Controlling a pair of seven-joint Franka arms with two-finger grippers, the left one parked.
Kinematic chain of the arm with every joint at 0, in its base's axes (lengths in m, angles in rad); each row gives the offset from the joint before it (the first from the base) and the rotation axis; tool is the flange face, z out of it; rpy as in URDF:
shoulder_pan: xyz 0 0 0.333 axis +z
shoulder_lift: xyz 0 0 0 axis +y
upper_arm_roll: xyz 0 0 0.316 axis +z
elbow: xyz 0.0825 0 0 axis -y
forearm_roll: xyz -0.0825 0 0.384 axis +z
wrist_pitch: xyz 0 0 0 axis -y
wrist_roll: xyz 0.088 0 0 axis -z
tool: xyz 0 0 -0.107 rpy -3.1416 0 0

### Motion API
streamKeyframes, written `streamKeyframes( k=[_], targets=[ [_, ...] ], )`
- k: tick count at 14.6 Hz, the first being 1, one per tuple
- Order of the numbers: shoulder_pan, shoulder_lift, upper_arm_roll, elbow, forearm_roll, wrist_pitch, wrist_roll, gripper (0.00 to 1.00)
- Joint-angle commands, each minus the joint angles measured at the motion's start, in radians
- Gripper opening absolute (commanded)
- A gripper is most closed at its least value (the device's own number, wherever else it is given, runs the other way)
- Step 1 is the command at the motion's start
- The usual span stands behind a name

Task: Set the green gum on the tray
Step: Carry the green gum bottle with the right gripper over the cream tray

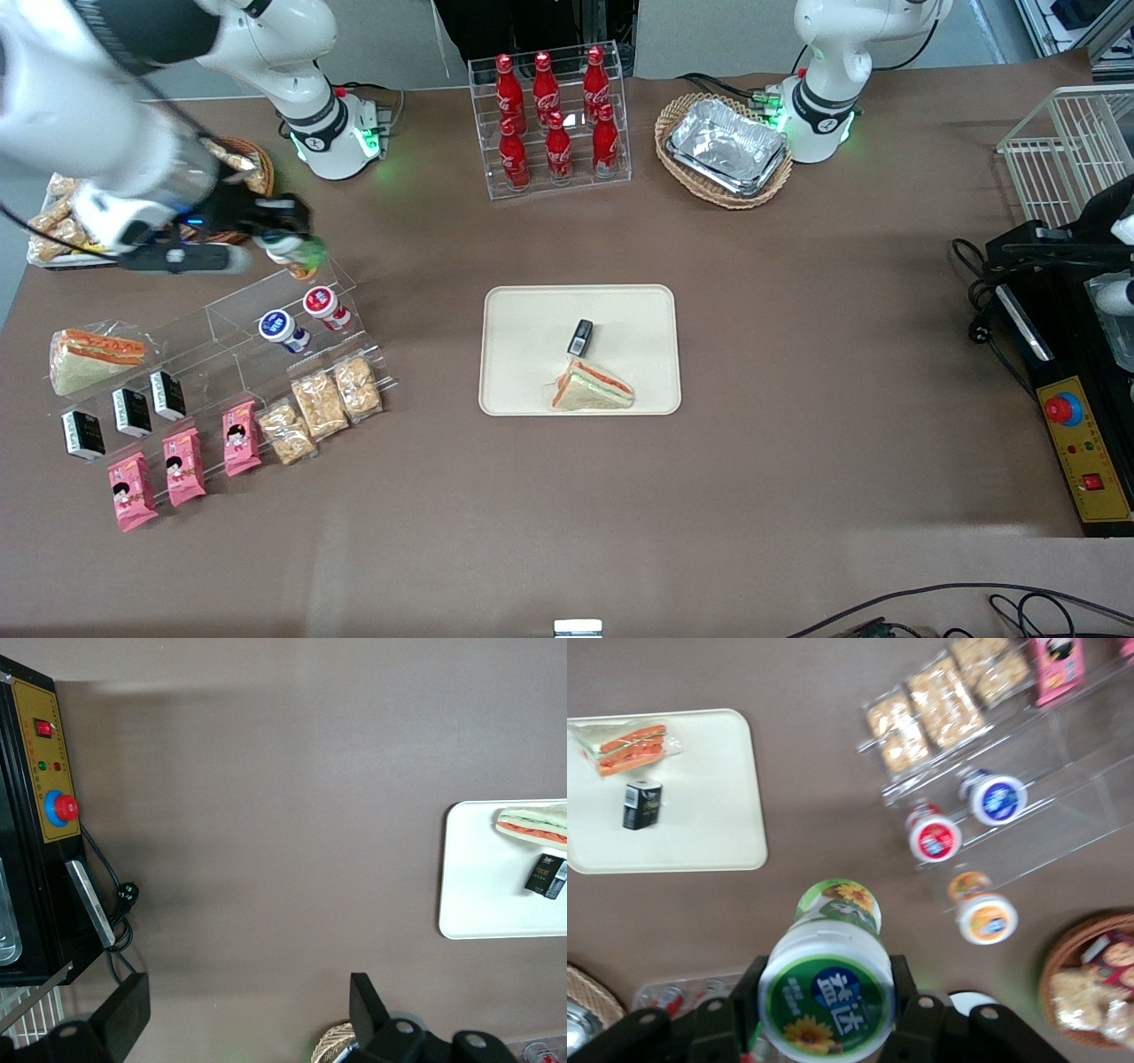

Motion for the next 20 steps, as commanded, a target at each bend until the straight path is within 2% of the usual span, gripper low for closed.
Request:
streamKeyframes(
  k=[1, 6, 11, 16, 20],
  targets=[
    [0.046, 0.088, 0.069, 0.006, 0.022, 0.088, 0.166, 0.41],
    [0.154, 0.164, 0.069, -0.075, 0.021, 0.289, 0.286, 0.41],
    [0.253, 0.252, 0.069, -0.231, 0.01, 0.614, 0.378, 0.41],
    [0.292, 0.338, 0.069, -0.349, 0.008, 0.84, 0.392, 0.41],
    [0.329, 0.391, 0.068, -0.376, 0.007, 0.905, 0.394, 0.41]
  ],
)
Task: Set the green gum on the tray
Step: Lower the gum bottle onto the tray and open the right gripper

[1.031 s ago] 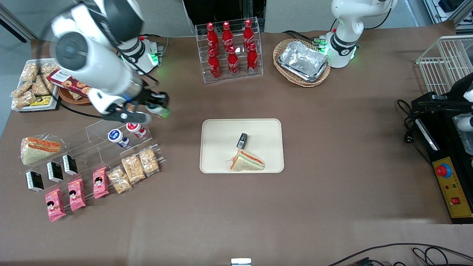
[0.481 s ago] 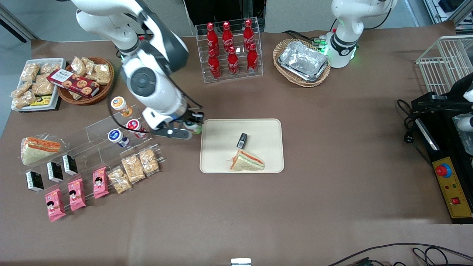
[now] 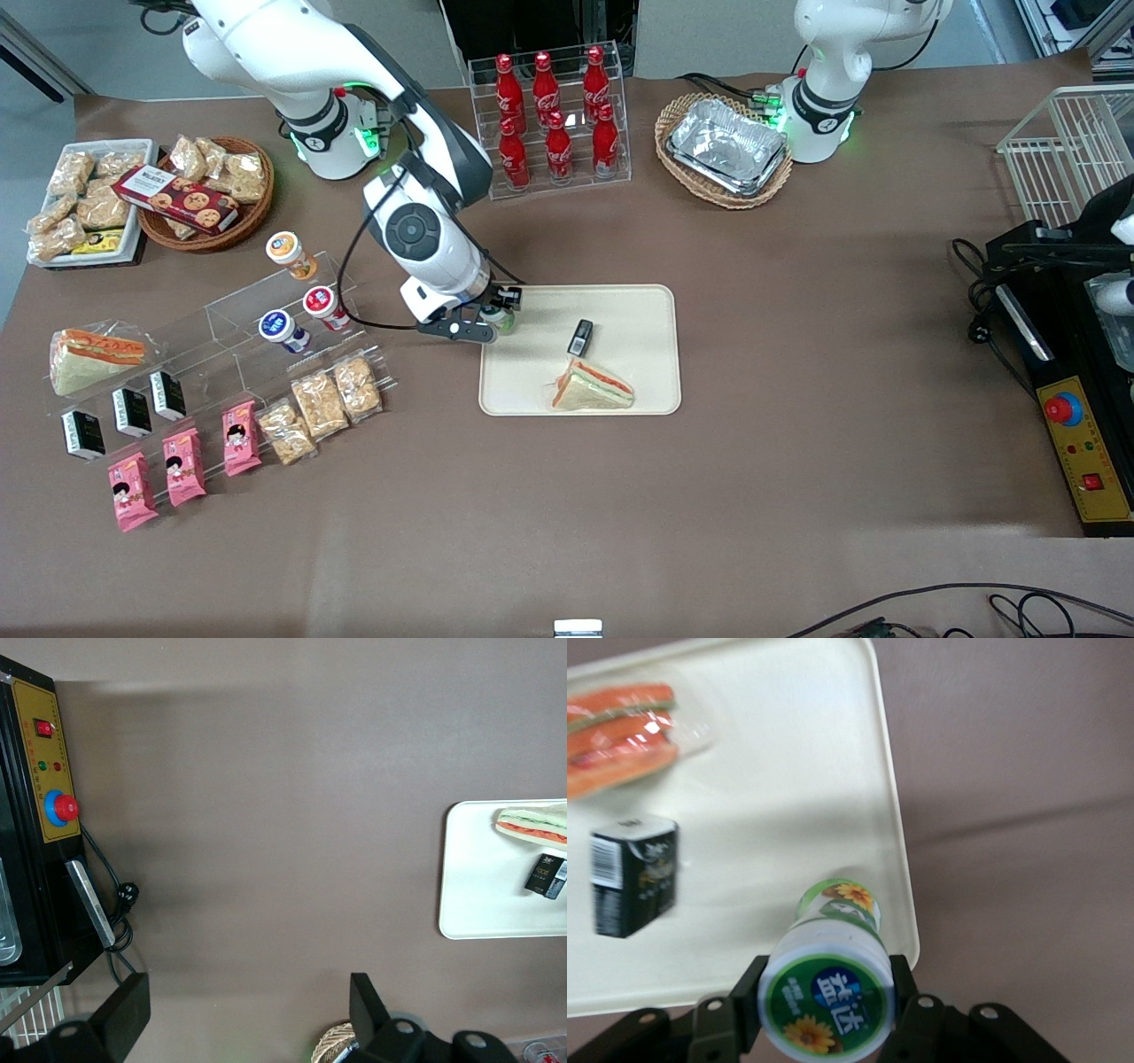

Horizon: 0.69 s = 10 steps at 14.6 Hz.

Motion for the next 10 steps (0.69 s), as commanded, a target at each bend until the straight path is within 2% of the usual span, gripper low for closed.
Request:
streamKeyframes(
  k=[1, 7, 10],
  targets=[
    [0.021, 0.022, -0.006, -0.015, 0.005, 0.047, 0.014, 0.41],
    [0.032, 0.075, -0.006, -0.015, -0.044, 0.115, 0.085, 0.42],
    [0.032, 0.094, -0.006, -0.014, -0.046, 0.139, 0.088, 0.42]
  ],
)
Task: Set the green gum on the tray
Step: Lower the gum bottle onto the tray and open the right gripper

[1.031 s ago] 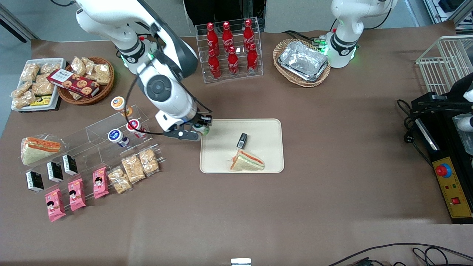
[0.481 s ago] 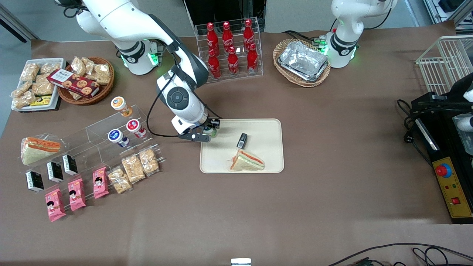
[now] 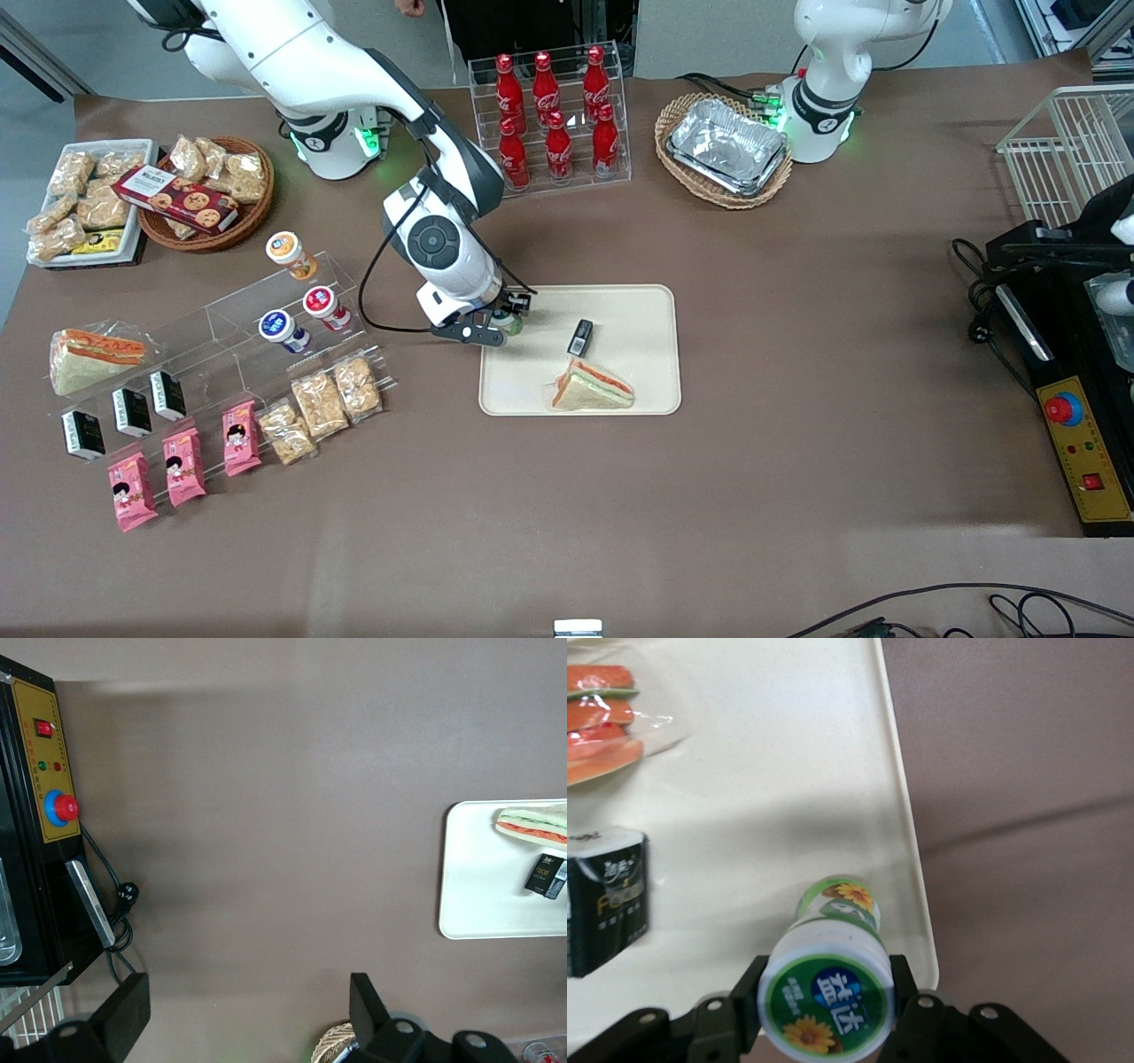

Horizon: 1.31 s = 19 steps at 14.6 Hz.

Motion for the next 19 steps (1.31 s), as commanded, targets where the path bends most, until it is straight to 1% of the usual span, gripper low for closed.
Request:
streamKeyframes(
  k=[1, 2, 3, 7, 10, 11, 13, 15, 16, 19],
  targets=[
    [0.009, 0.017, -0.005, -0.002, -0.024, 0.044, 0.032, 0.5],
    [0.008, 0.017, -0.005, 0.0, -0.024, 0.044, 0.033, 0.66],
    [0.008, 0.017, -0.005, 0.001, -0.024, 0.044, 0.036, 1.0],
    [0.0, 0.008, -0.007, 0.006, -0.024, 0.038, 0.039, 1.0],
    [-0.029, -0.062, -0.015, 0.012, -0.025, -0.014, 0.027, 1.0],
    [-0.041, -0.09, -0.016, 0.017, -0.031, -0.047, 0.019, 1.0],
    [-0.074, -0.136, -0.025, 0.024, -0.075, -0.082, -0.005, 1.0],
    [-0.123, -0.183, -0.024, 0.029, -0.08, -0.11, -0.057, 1.0],
    [-0.15, -0.203, -0.024, 0.046, -0.08, -0.149, -0.104, 1.0],
    [-0.236, -0.227, -0.022, 0.191, -0.077, -0.385, -0.217, 1.0]
  ],
)
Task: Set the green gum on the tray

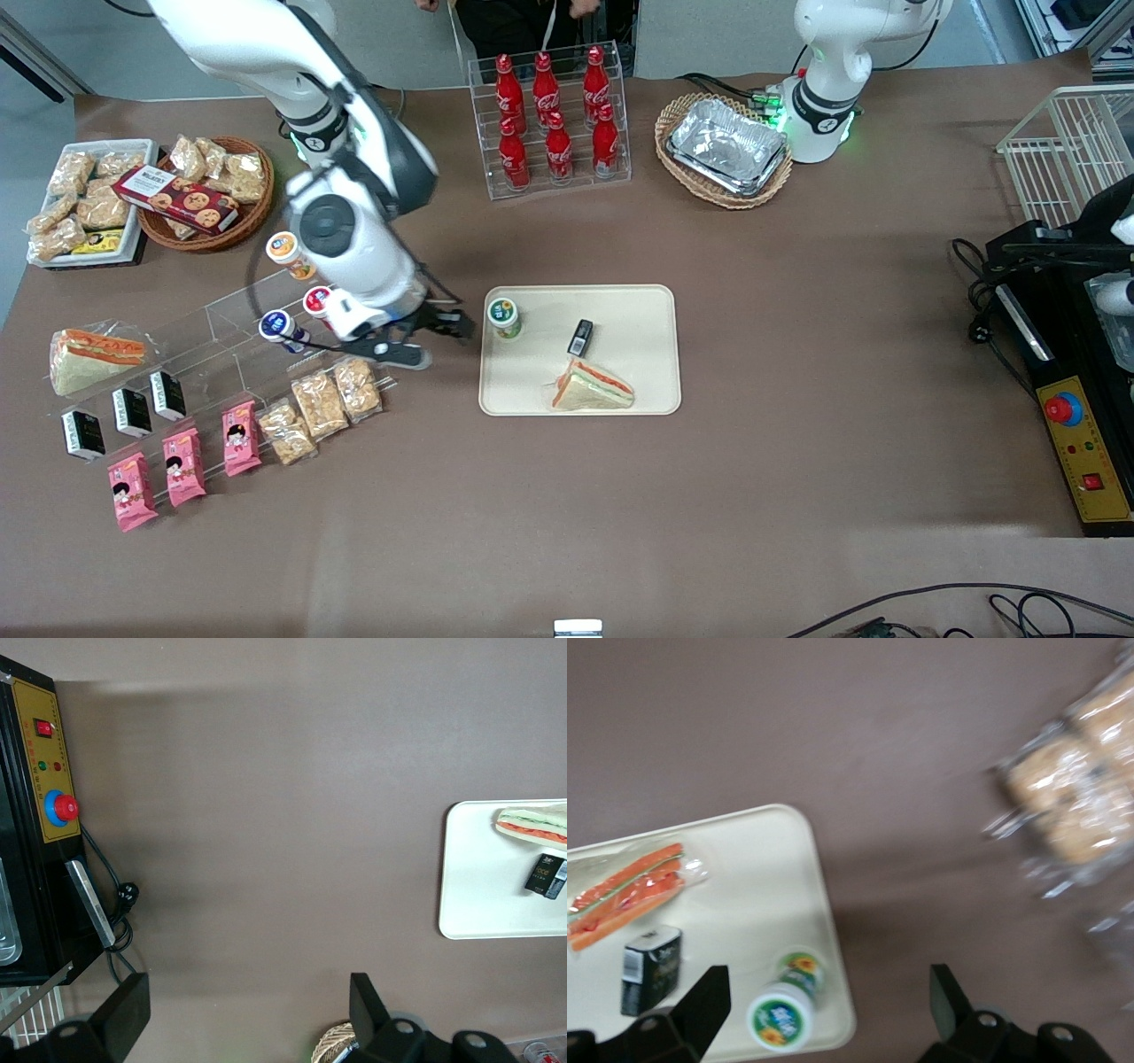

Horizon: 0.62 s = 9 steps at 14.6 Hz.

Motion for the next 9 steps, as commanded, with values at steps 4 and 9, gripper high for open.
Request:
streamKeyframes(
  k=[4, 9],
  targets=[
    [-0.172, -0.052, 0.008, 0.317, -0.007, -0.495, -0.194, 1.0],
    [-0.321, -0.138, -0.003, 0.352, 0.007, -0.589, -0.378, 1.0]
  ],
)
